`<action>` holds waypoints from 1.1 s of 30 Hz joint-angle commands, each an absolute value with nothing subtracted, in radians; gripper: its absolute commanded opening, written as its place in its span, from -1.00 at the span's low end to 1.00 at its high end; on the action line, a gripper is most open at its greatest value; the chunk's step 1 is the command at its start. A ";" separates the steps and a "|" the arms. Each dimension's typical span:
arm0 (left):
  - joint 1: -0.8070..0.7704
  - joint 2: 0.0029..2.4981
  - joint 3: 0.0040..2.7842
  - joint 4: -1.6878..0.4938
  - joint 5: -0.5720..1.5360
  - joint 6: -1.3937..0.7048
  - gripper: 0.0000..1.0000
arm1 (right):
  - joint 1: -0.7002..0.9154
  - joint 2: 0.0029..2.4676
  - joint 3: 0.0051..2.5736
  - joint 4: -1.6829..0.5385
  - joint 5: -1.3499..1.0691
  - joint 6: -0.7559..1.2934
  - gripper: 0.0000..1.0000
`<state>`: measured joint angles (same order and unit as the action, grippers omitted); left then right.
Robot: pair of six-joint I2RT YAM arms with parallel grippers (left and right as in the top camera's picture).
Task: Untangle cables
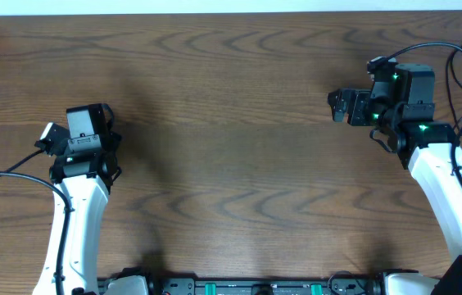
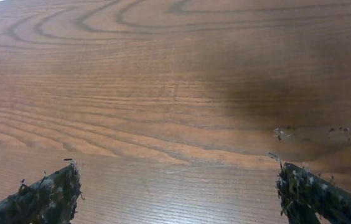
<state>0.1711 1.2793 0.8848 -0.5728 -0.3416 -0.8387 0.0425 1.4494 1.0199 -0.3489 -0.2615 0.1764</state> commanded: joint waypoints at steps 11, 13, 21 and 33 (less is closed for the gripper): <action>0.175 1.274 0.884 -0.575 -0.348 -0.844 0.74 | 0.049 1.453 1.020 -0.353 -0.261 0.190 0.99; 0.175 1.274 0.884 -0.575 -0.348 -0.844 0.74 | 0.049 1.453 1.020 -0.353 -0.261 0.190 0.99; 0.175 1.274 0.884 -0.575 -0.348 -0.844 0.74 | 0.049 1.453 1.020 -0.353 -0.261 0.190 0.99; 0.171 1.235 0.855 -0.580 -0.292 -0.844 0.74 | 0.049 1.453 1.020 -0.353 -0.261 0.190 0.99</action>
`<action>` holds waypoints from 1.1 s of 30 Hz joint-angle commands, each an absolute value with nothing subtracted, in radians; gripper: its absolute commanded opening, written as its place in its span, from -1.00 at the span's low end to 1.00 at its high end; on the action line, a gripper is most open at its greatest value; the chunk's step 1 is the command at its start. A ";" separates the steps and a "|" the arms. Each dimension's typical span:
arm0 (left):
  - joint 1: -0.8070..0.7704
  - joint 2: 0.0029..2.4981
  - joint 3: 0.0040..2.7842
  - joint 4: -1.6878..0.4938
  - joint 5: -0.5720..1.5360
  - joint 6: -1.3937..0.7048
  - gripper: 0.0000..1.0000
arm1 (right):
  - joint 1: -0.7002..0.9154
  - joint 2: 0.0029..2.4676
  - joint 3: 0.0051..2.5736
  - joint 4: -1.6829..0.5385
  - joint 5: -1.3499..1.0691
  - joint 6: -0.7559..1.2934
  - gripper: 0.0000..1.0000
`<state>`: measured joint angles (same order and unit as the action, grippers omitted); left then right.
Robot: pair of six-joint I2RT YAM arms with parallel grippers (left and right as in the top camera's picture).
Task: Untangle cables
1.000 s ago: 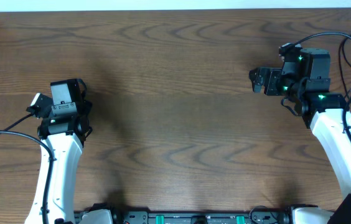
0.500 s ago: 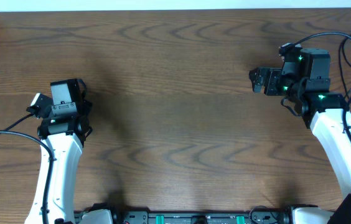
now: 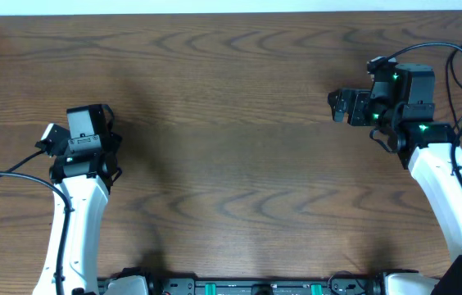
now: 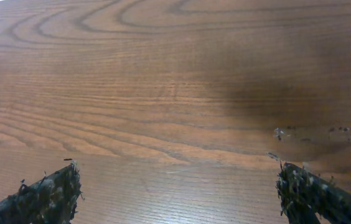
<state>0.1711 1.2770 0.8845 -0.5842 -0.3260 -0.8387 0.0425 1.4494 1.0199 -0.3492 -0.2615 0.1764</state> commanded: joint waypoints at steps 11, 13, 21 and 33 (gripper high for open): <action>0.016 0.914 0.374 0.257 -0.289 -0.509 0.74 | 0.049 1.453 1.020 -0.353 -0.261 0.190 0.98; -0.019 0.854 0.315 0.330 -0.289 -0.479 0.74 | 0.049 1.453 1.020 -0.353 -0.261 0.190 0.99; -0.046 0.715 0.237 0.335 -0.272 -0.478 0.74 | 0.049 1.453 1.020 -0.353 -0.261 0.190 0.99; -0.046 0.544 0.053 0.421 -0.270 -0.437 0.74 | 0.049 1.453 1.020 -0.353 -0.261 0.190 0.99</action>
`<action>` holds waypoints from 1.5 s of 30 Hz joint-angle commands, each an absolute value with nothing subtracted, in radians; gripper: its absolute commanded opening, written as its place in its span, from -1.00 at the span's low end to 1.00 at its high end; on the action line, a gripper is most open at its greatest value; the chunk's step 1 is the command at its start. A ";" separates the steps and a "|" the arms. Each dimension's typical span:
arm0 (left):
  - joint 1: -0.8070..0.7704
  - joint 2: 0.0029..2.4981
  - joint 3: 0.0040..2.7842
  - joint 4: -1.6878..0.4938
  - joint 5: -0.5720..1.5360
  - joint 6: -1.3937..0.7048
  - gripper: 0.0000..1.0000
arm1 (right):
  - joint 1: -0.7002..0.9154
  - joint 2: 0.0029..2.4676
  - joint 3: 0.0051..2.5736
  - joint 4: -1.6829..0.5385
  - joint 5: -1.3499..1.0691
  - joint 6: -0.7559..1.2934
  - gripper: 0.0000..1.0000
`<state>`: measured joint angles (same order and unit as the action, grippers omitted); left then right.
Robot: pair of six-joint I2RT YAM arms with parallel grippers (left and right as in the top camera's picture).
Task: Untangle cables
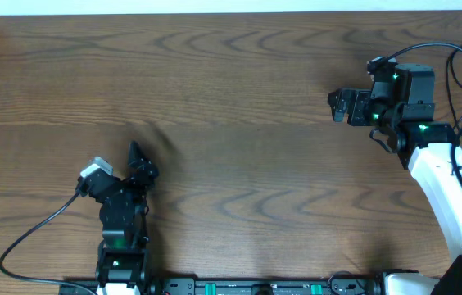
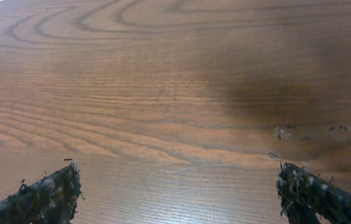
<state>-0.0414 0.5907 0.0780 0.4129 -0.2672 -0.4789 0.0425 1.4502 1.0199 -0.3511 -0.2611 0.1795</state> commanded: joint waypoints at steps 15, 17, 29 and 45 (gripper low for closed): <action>-0.046 0.290 0.004 0.188 -0.085 -0.251 0.74 | 0.049 1.453 1.020 -0.353 -0.261 0.190 0.99; -0.046 0.242 0.004 0.122 -0.085 -0.251 0.74 | 0.049 1.453 1.020 -0.353 -0.261 0.190 0.98; -0.046 0.057 0.004 -0.075 -0.014 -0.149 0.96 | 0.049 1.453 1.020 -0.353 -0.261 0.190 0.99; -0.044 0.001 0.004 -0.074 -0.008 -0.116 0.96 | 0.049 1.453 1.020 -0.353 -0.261 0.190 0.99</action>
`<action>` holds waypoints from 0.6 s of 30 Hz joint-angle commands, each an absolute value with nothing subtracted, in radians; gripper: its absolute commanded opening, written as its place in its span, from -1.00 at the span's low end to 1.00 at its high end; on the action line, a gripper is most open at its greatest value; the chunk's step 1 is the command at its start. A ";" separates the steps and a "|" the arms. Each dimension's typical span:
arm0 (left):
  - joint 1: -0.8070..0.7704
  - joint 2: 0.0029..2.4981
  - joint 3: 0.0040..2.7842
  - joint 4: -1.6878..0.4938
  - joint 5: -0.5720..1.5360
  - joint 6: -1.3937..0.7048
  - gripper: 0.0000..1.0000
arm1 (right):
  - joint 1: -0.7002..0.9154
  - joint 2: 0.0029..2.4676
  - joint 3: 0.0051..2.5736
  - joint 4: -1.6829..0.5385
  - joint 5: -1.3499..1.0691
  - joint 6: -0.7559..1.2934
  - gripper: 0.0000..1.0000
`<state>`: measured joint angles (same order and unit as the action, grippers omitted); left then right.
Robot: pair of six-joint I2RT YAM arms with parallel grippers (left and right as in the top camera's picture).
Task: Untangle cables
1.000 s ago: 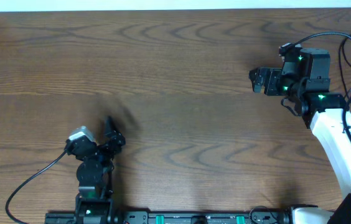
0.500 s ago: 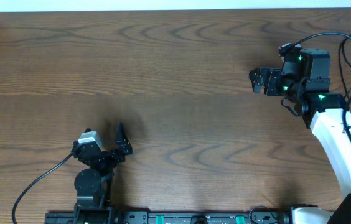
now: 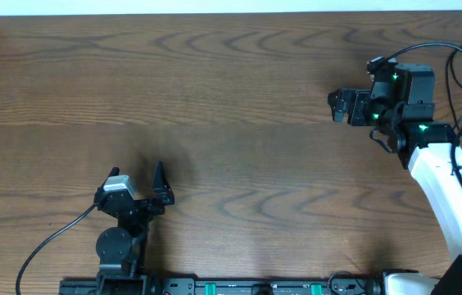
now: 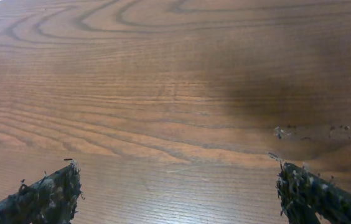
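No tangled cables show on the wooden table (image 3: pixel 231 123) in either view. My right gripper (image 3: pixel 339 106) hovers over the far right of the table, pointing left. In the right wrist view it (image 4: pixel 178 190) is open, its fingertips (image 4: pixel 48 193) wide apart over bare wood with nothing between them. My left gripper (image 3: pixel 161 182) is folded back near the front edge, left of centre, above its base. Its jaws are too small and dark in the overhead view to read.
The right arm's own black cables loop at the right edge. The left arm's black cable (image 3: pixel 51 242) trails to the front left. A white strip (image 3: pixel 231 6) runs along the far edge. Small pale scuffs (image 4: pixel 312 132) mark the wood.
The left arm has folded further down toward its base, and its gripper now sits slightly nearer the front and to the right. The right arm and its open gripper have not moved.
At the two oldest moments the left arm reached out over the left of the table, unmoved between them. Then it was drawn back toward the front edge, and now it sits folded lower over its base. The right gripper stayed open and still throughout.
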<state>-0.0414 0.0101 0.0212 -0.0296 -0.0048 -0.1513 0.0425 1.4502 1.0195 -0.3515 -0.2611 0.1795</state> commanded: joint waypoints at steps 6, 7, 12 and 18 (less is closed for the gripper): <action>-0.044 0.001 0.004 -0.070 0.046 -0.022 0.96 | 0.049 1.453 1.020 -0.353 -0.261 0.190 0.98; -0.044 0.001 0.004 -0.067 0.070 0.012 0.96 | 0.049 1.453 1.020 -0.353 -0.261 0.190 0.98; -0.044 0.001 0.004 -0.067 0.084 0.021 0.96 | 0.049 1.453 1.020 -0.353 -0.261 0.190 0.99; -0.044 0.001 0.004 -0.067 0.085 0.023 0.96 | 0.049 1.453 1.020 -0.353 -0.261 0.190 0.99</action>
<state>-0.0414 0.0101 0.0212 -0.0322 0.0589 0.0021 0.0425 1.4502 1.0195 -0.3515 -0.2611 0.1795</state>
